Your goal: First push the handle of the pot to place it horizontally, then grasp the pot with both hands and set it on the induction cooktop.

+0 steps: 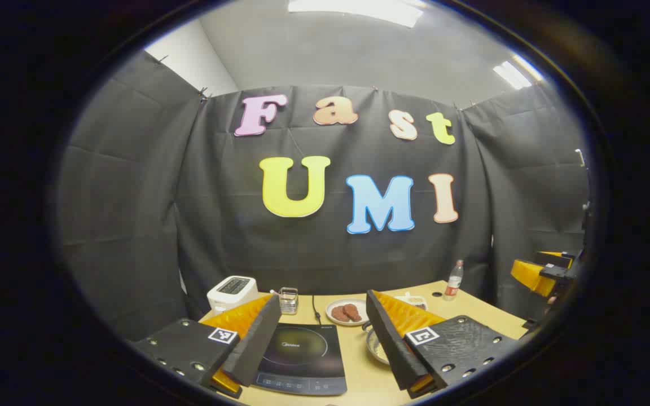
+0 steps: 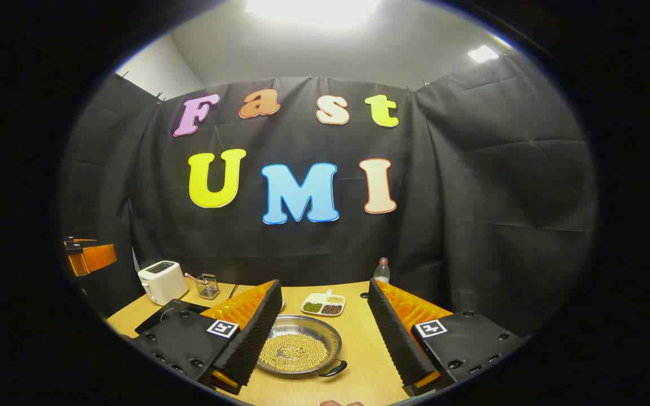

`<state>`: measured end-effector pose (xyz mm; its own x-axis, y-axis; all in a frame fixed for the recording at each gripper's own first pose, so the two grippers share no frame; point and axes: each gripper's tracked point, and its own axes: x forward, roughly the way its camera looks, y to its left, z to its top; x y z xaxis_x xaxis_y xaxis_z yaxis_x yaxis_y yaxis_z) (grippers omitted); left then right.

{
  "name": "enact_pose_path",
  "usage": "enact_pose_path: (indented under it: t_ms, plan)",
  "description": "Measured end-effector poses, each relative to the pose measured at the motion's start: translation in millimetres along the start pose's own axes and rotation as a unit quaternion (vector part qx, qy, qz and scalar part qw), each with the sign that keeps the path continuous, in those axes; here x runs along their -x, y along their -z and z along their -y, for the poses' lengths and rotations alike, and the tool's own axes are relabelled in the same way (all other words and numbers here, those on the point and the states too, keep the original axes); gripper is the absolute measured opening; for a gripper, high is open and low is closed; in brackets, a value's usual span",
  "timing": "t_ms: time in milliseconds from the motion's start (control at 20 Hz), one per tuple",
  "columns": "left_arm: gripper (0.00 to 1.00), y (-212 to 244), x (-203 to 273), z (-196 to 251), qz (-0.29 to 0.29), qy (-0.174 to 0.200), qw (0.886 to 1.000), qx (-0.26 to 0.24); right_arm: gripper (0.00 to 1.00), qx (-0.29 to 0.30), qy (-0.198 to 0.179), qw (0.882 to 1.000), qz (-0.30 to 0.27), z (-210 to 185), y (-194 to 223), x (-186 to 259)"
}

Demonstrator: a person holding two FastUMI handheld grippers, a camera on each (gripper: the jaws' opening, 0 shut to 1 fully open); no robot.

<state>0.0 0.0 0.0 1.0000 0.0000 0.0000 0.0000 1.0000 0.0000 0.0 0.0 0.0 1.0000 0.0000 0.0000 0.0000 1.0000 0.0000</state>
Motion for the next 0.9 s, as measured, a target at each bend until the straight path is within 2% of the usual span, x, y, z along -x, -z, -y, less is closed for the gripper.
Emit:
enact_pose_path:
  t_ms: [50, 150, 200, 250, 400, 450, 500, 700, 750, 800, 900]
  plan:
    - [0.89, -2, 0, 0, 0.001, 0.002, 1.0, -0.001, 0.98, 0.0, 0.0, 1.0, 0.001, 0, -1, -1]
    - [0.96, -3, 1, 1, 0.002, 0.004, 1.0, -0.002, 0.98, 0.003, 0.0, 1.0, 0.006, 0, -3, 0]
    - [0.92, -2, 1, 2, 0.002, 0.006, 1.0, -0.001, 0.98, 0.004, -0.001, 1.0, 0.006, 0, -4, -1]
    - [0.92, -3, 1, 3, 0.002, 0.008, 1.0, -0.001, 0.95, 0.005, -0.002, 1.0, 0.006, -1, -3, -1]
    - [0.92, -1, 5, 1, 0.001, 0.009, 1.0, -0.003, 0.97, 0.006, -0.005, 1.0, 0.004, -3, -3, -2]
    - [0.96, -1, 6, 1, 0.002, 0.009, 1.0, -0.003, 0.98, 0.006, -0.007, 1.0, 0.003, -5, -3, -2]
    - [0.92, 0, 6, 0, 0.001, 0.008, 1.0, -0.002, 0.98, 0.006, -0.009, 1.0, 0.002, -6, -2, -1]
    - [0.92, 3, 9, -7, -0.004, 0.005, 1.0, 0.001, 0.97, 0.008, -0.019, 1.0, 0.001, -14, -2, -1]
    - [0.96, 3, 9, -9, -0.005, 0.004, 1.0, 0.002, 0.97, 0.009, -0.023, 1.0, 0.0, -15, -1, -1]
    - [0.92, 5, 10, -8, -0.005, 0.003, 1.0, 0.002, 0.98, 0.009, -0.025, 1.0, -0.001, -17, -2, 0]
    - [0.92, 5, 9, -10, -0.005, 0.003, 1.0, 0.002, 0.98, 0.009, -0.03, 1.0, -0.003, -20, 0, 0]
